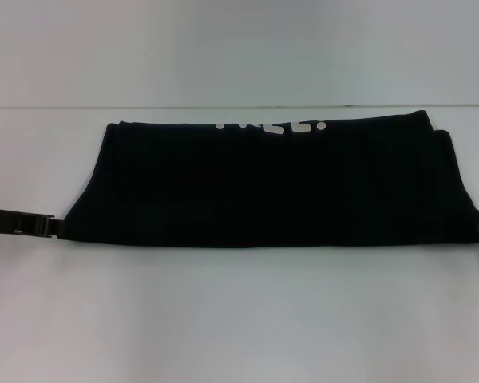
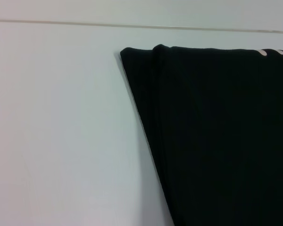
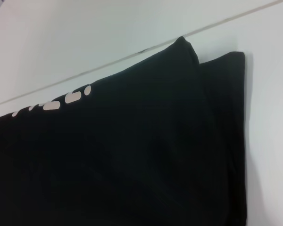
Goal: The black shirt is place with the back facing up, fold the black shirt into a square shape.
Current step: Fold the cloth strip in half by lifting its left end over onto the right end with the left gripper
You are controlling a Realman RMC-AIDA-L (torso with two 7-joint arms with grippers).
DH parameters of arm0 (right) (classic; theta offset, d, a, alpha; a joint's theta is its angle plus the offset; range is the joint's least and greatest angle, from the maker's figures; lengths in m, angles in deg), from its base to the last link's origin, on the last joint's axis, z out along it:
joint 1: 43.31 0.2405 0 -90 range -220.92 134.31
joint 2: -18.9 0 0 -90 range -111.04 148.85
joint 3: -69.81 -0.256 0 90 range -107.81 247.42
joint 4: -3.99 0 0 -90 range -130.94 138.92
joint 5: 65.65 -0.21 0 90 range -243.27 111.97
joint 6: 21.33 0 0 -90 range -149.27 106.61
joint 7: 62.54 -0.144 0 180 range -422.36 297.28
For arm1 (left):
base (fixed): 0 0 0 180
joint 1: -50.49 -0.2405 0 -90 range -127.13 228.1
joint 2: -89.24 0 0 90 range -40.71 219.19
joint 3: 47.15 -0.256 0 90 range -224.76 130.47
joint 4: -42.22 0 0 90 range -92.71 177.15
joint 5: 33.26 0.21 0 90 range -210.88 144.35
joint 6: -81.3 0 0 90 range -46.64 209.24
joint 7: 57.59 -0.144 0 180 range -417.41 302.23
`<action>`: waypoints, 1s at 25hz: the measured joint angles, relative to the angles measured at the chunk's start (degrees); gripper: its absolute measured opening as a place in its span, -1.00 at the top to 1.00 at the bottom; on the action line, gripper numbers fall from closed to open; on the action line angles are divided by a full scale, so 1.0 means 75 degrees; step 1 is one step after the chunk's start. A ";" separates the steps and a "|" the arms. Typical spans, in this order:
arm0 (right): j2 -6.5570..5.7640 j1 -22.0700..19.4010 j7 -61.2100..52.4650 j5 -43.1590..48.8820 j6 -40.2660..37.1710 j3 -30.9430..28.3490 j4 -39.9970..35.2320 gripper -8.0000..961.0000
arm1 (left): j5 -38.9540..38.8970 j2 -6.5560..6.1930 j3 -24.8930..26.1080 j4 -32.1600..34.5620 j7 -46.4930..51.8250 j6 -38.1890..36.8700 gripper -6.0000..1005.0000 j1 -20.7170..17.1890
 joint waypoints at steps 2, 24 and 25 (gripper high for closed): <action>-0.0001 -0.0003 0.0001 0.0001 -0.0079 -0.0082 -0.0020 0.85 | 0.0000 0.0000 0.0000 -0.0004 0.0000 -0.0026 0.98 0.0010; 0.0376 -0.0301 0.1250 -0.1344 -0.1289 -0.1244 -0.1177 -0.22 | -0.0355 -0.0016 0.0208 0.0013 -0.0084 -0.0486 0.83 0.0061; 0.0382 -0.0261 0.1308 -0.1339 -0.1282 -0.1235 -0.1106 -0.27 | -0.0400 -0.0017 0.0207 0.0013 -0.0092 -0.0506 0.83 0.0064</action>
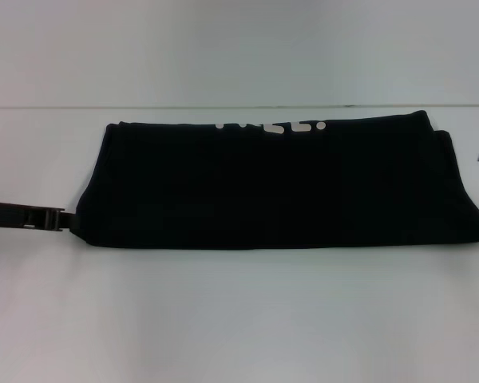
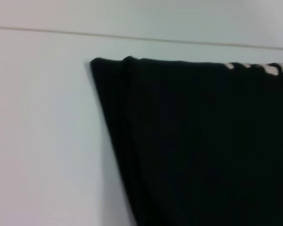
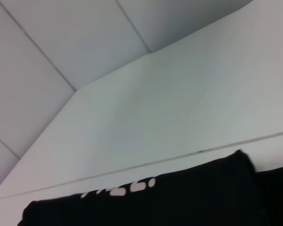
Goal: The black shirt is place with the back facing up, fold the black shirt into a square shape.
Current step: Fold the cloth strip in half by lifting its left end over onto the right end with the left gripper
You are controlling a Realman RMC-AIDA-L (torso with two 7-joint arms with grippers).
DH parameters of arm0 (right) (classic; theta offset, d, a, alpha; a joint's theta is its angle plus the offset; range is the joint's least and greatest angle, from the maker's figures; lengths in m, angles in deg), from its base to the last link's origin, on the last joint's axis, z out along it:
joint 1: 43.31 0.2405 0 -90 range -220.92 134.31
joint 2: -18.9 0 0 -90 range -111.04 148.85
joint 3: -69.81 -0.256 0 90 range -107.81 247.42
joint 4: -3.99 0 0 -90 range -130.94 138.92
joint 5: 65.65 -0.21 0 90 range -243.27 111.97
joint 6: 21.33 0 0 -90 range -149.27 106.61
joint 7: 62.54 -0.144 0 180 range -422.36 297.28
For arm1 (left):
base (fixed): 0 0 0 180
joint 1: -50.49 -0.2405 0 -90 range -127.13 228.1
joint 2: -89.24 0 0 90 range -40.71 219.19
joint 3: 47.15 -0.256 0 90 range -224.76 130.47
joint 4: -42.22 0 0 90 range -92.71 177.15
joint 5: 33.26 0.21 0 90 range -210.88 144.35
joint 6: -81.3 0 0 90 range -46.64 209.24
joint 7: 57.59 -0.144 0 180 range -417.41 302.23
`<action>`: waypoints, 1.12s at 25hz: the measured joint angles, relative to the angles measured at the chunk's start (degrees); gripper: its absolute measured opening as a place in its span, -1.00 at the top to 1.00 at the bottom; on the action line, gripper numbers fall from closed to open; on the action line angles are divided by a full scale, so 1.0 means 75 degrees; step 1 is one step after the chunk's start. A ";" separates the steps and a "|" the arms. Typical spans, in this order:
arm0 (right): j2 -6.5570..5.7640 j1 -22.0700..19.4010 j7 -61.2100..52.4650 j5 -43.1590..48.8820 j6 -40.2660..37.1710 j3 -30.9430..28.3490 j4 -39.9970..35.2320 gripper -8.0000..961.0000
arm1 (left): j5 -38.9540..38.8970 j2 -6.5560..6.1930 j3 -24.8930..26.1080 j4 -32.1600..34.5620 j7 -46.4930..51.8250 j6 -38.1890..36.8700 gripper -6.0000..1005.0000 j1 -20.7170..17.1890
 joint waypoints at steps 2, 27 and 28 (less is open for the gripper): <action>0.0009 0.0085 0.0165 0.0010 0.0020 0.0011 0.0164 -0.36 | -0.0097 -0.0001 -0.0004 -0.0011 -0.0020 -0.0031 0.81 0.0007; 0.0009 0.0387 0.0298 -0.0015 0.0404 0.0335 0.0491 -0.47 | -0.0037 -0.0076 -0.0070 0.1012 0.1450 -0.1482 0.32 -0.0129; 0.0009 0.0387 0.0284 -0.0011 0.0403 0.0337 0.0492 -0.47 | -0.0035 -0.0082 -0.0067 0.1089 0.1560 -0.1667 0.28 -0.0183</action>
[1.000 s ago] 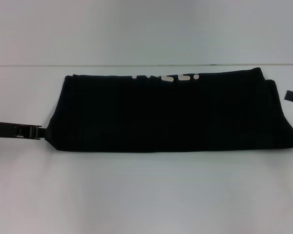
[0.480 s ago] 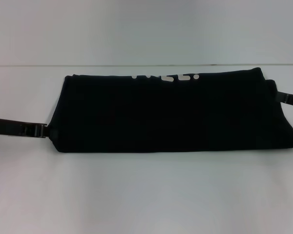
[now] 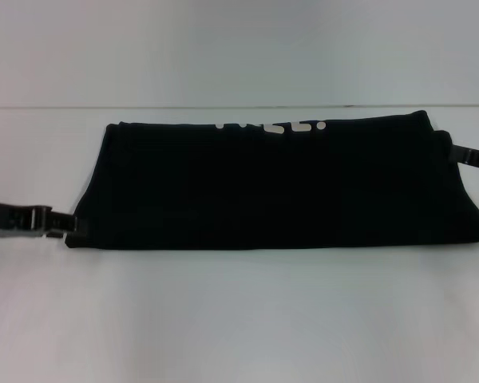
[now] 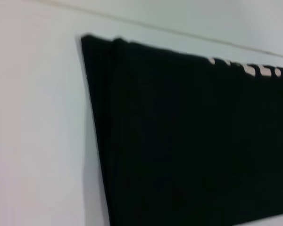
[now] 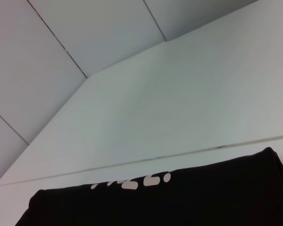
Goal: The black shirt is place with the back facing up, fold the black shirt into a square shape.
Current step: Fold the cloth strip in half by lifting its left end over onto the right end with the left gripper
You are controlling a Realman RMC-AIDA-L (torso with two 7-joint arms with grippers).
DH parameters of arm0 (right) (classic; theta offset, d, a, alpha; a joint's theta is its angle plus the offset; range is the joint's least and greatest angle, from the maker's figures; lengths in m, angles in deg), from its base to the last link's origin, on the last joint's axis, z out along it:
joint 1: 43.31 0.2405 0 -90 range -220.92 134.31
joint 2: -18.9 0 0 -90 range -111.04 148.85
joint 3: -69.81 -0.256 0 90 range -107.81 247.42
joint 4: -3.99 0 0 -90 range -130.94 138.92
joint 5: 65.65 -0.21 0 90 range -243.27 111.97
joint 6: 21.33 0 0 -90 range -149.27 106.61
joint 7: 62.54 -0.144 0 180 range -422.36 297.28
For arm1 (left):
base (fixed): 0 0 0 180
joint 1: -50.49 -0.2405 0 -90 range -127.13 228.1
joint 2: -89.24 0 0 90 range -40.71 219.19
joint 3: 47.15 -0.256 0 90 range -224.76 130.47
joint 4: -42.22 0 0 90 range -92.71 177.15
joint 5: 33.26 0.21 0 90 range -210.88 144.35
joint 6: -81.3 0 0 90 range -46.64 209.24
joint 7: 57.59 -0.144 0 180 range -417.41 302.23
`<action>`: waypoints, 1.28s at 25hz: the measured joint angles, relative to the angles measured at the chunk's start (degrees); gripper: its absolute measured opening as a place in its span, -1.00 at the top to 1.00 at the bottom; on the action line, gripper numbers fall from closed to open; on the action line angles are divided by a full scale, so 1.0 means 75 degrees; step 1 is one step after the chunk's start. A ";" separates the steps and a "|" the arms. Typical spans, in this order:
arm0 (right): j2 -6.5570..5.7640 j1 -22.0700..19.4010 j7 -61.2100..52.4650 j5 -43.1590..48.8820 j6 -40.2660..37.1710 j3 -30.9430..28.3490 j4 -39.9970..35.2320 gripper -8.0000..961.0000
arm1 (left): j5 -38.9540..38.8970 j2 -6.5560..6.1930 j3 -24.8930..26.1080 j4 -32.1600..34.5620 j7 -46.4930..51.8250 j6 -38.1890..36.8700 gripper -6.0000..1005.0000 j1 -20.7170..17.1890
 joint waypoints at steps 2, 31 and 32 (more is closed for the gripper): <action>0.0003 0.0000 -0.0009 0.0007 0.0000 0.0027 0.0002 -0.47 | 0.0002 -0.0017 0.0024 0.0035 0.0162 -0.0233 0.19 -0.0045; -0.0055 0.0680 -0.0063 -0.0012 0.0006 0.0411 -0.0075 -0.47 | -0.0119 -0.0396 0.1519 -0.2553 0.3762 0.0380 -0.78 0.0487; -0.0062 0.0705 -0.0060 -0.0013 0.0021 0.0411 -0.0076 -0.47 | -0.0119 -0.0396 0.1519 -0.2553 0.3762 0.0380 -0.78 0.0487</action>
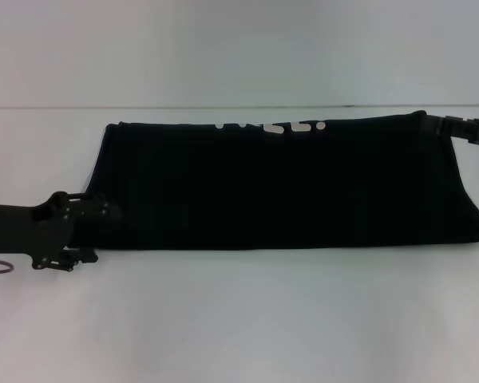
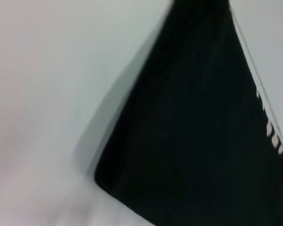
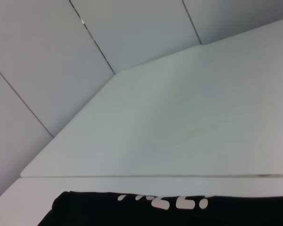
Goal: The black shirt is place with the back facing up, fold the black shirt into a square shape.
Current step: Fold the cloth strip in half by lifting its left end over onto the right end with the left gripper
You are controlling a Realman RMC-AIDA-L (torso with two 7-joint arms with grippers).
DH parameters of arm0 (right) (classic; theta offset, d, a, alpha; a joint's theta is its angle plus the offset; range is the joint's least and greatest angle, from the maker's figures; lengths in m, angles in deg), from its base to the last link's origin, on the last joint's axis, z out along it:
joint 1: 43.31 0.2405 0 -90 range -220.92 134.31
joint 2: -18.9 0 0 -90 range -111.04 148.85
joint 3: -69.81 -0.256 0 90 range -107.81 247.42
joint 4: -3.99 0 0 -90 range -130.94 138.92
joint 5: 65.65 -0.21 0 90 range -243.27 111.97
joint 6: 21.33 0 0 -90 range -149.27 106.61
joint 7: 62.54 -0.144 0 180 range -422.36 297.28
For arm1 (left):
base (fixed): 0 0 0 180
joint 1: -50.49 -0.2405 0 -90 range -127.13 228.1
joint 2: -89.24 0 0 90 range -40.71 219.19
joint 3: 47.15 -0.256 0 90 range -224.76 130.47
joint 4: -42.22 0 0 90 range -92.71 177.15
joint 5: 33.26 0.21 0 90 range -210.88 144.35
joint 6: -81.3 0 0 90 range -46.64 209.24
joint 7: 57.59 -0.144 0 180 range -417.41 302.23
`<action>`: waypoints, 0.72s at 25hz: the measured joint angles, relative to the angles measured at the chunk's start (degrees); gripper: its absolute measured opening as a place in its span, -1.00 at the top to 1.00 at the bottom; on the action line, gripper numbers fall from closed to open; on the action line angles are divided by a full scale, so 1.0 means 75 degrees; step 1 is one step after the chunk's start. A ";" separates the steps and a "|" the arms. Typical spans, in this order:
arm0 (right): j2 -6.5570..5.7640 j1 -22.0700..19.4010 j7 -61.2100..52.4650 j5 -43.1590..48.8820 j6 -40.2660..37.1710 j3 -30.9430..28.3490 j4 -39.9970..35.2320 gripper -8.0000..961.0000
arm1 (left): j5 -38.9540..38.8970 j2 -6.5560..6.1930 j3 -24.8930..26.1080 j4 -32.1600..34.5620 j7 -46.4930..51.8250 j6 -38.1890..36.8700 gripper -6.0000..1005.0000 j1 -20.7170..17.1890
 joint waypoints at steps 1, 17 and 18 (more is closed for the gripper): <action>-0.0003 0.0027 0.0001 -0.0001 0.0019 0.0000 -0.0001 -0.47 | -0.0016 0.0000 0.0285 -0.0128 0.0207 0.0084 -0.77 -0.0018; 0.0013 0.0222 0.0006 -0.0022 0.0078 -0.0071 -0.0001 -0.47 | 0.0047 0.0045 0.0523 -0.0225 0.0801 0.0595 -0.75 -0.0129; 0.0013 0.0228 0.0007 -0.0025 0.0078 -0.0072 -0.0001 -0.47 | 0.0051 0.0052 0.0511 -0.0227 0.0805 0.0610 -0.75 -0.0143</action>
